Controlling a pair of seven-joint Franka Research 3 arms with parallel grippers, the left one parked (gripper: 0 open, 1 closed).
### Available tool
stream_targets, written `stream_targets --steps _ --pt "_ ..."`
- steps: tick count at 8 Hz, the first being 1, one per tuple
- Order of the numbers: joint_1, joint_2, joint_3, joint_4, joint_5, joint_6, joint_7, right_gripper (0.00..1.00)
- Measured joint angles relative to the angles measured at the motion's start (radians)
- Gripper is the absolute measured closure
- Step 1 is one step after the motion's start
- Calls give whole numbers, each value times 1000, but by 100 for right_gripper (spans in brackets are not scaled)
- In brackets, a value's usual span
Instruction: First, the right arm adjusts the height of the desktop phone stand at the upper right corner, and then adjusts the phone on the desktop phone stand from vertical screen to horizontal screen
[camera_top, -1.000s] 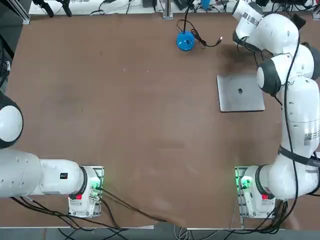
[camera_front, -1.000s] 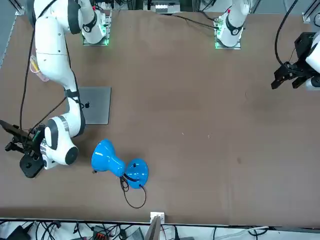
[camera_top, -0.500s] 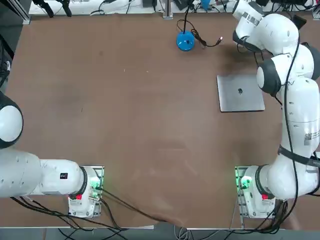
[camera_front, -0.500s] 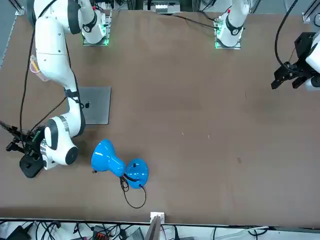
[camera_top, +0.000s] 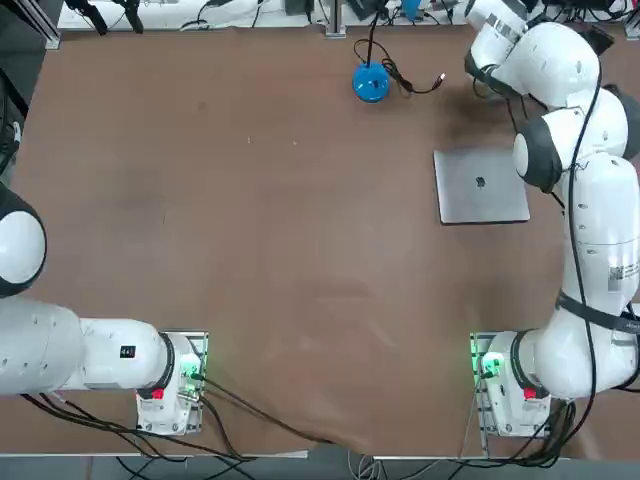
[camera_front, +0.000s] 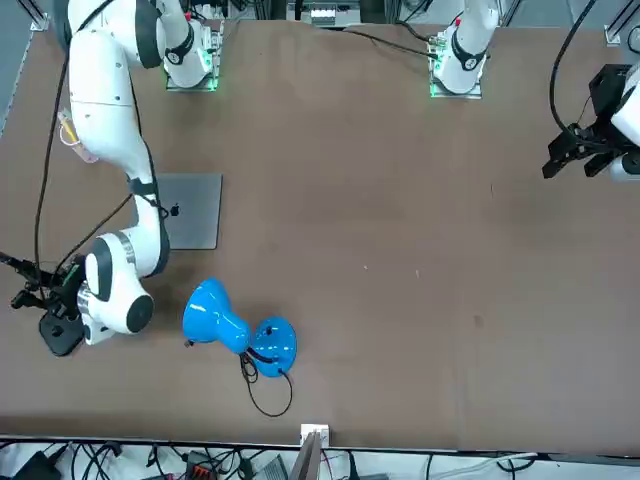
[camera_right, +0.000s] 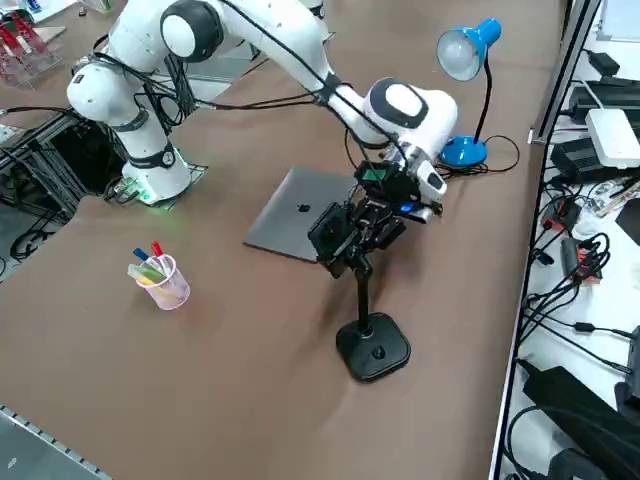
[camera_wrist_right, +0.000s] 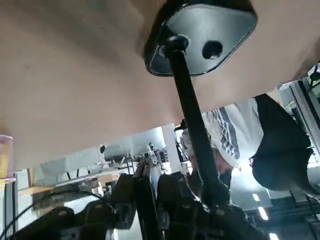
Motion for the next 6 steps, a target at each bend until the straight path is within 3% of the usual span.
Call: stream_targets --steps 6 --pt "1 -4 0 77 68 -31 -9 76"
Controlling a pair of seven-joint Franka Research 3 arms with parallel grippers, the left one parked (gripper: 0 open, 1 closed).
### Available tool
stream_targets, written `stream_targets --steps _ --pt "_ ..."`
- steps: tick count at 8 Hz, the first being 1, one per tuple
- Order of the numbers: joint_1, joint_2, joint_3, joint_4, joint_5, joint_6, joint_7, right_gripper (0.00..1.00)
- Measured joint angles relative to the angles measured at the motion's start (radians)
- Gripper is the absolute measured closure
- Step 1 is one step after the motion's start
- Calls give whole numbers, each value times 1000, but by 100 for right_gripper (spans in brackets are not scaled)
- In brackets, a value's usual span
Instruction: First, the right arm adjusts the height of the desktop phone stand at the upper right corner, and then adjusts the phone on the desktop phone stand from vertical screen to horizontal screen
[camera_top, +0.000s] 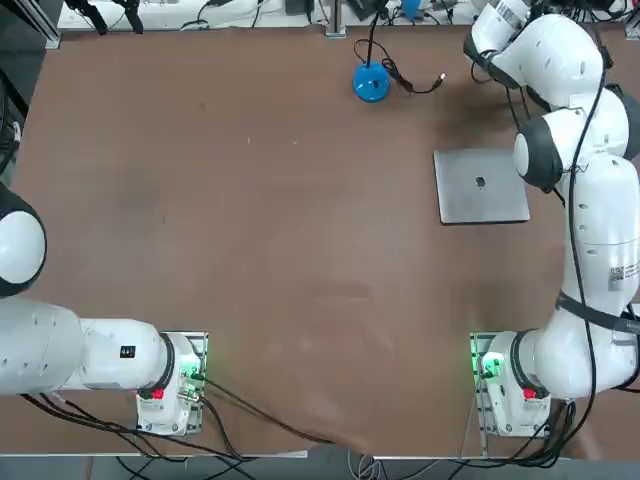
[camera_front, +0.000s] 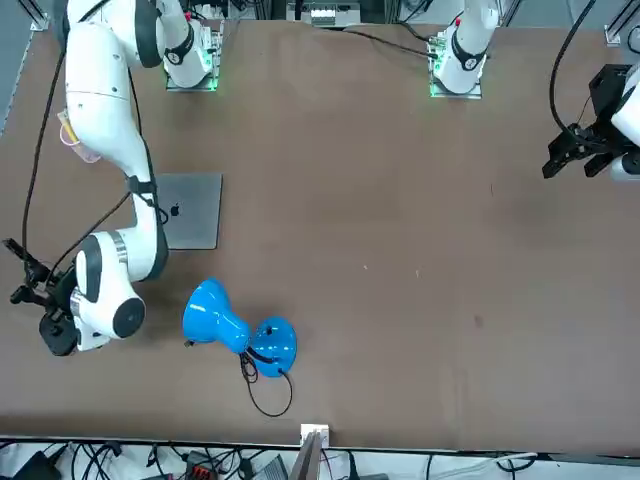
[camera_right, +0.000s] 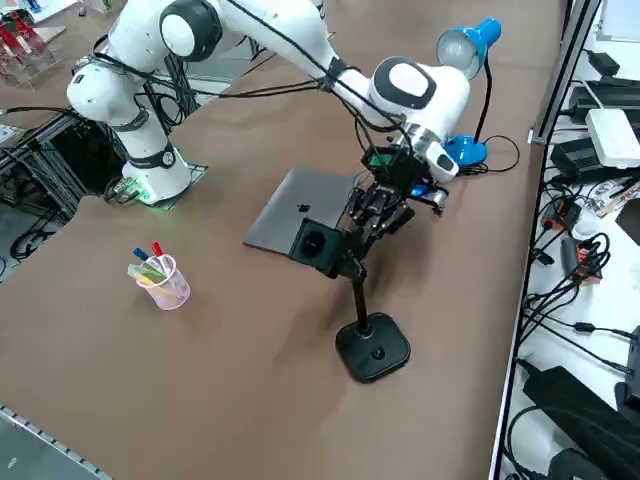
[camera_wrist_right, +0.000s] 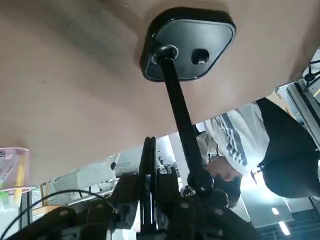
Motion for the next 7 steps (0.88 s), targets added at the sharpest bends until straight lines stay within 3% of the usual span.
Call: stream_targets --steps 7 --pt "-4 -2 -1 18 22 -11 -42 83"
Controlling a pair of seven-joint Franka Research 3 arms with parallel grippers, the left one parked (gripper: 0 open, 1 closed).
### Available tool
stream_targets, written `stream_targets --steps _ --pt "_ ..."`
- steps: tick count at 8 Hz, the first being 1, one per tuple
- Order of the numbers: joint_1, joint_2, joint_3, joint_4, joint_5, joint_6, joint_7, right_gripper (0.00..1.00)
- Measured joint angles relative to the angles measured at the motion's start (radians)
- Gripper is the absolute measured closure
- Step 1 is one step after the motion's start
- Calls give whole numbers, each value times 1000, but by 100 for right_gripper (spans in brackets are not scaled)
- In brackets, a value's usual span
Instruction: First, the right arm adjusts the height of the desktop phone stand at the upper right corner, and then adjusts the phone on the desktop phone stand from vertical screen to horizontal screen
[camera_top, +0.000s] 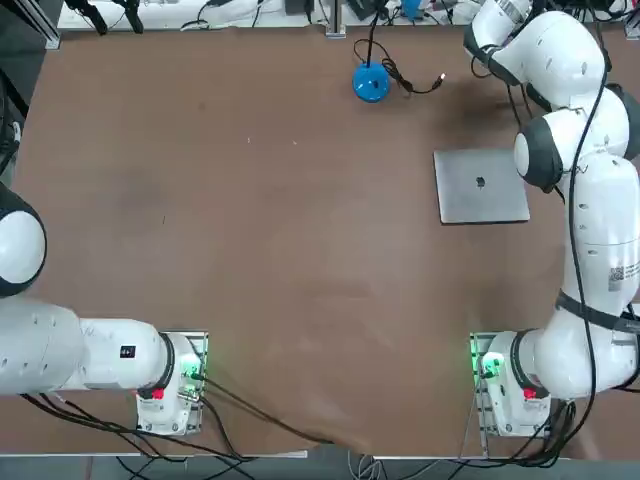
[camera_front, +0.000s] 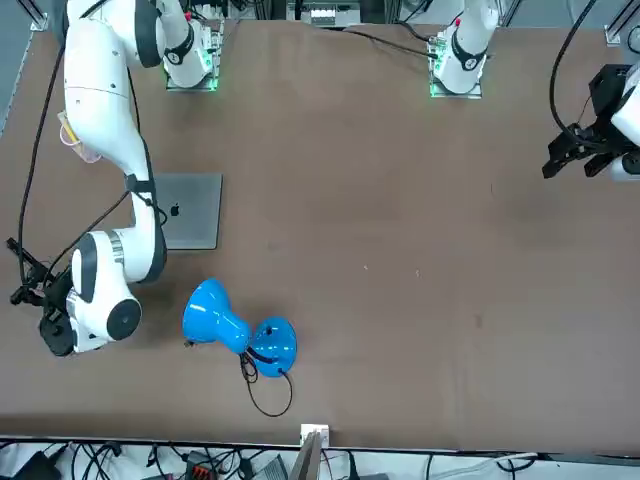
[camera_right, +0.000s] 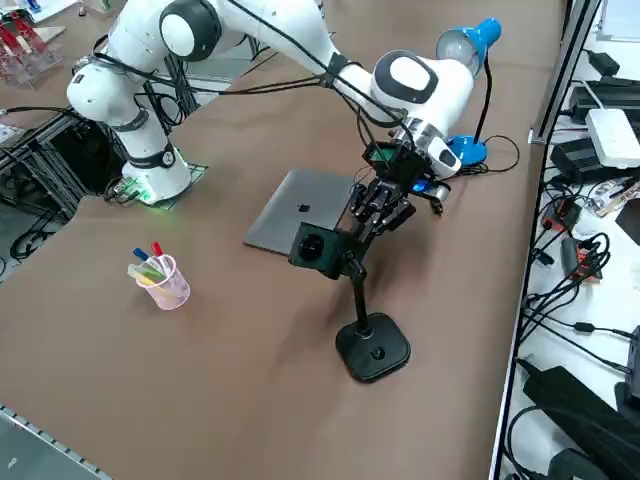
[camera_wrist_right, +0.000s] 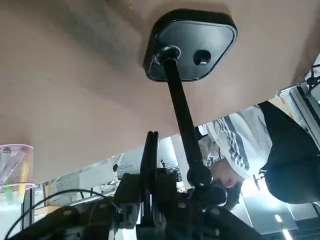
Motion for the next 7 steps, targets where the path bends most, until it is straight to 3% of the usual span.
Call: stream_targets --steps 7 --pt "-14 -62 0 17 78 6 -71 84"
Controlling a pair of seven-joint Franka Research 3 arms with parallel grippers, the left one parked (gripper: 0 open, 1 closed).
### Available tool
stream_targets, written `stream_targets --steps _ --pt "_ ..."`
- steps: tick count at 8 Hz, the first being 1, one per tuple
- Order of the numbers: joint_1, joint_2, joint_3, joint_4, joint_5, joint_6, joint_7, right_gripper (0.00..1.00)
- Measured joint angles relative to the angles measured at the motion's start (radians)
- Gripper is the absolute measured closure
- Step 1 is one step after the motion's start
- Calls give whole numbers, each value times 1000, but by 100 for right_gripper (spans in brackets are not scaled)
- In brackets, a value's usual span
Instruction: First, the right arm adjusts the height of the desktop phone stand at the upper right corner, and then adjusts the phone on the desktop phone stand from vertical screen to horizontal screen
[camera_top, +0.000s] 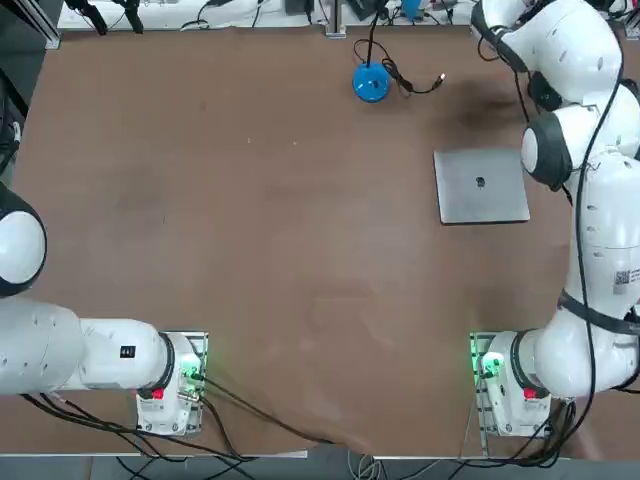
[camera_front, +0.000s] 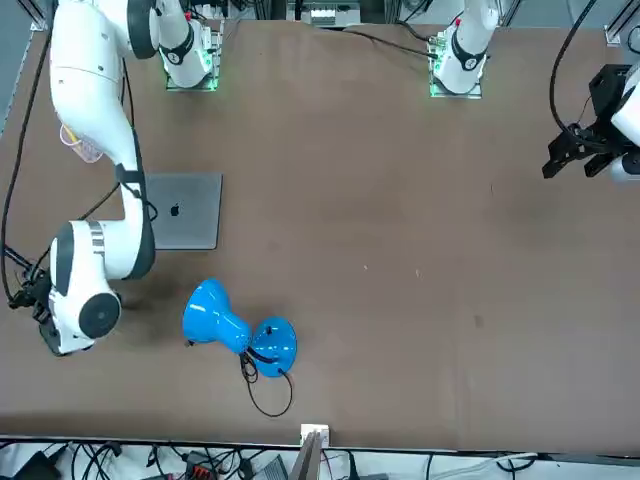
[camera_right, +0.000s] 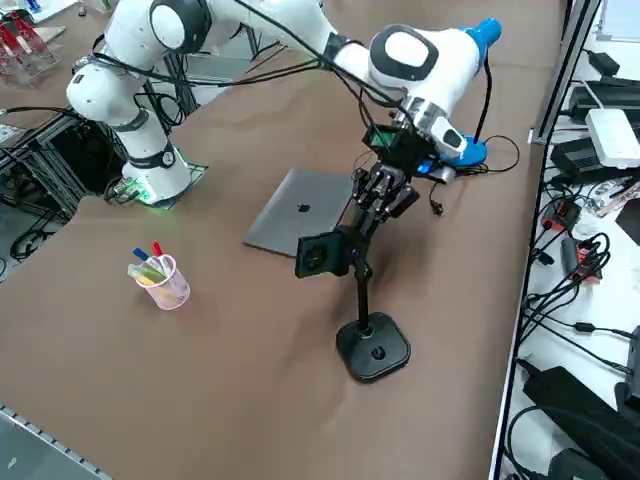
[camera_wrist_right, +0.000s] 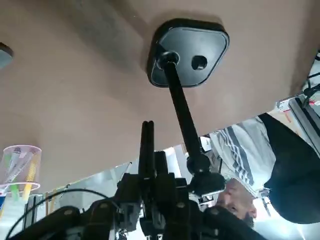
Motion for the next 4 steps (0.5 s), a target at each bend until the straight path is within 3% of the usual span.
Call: stream_targets --steps 4 --pt "-7 -17 0 1 0 0 -5 84"
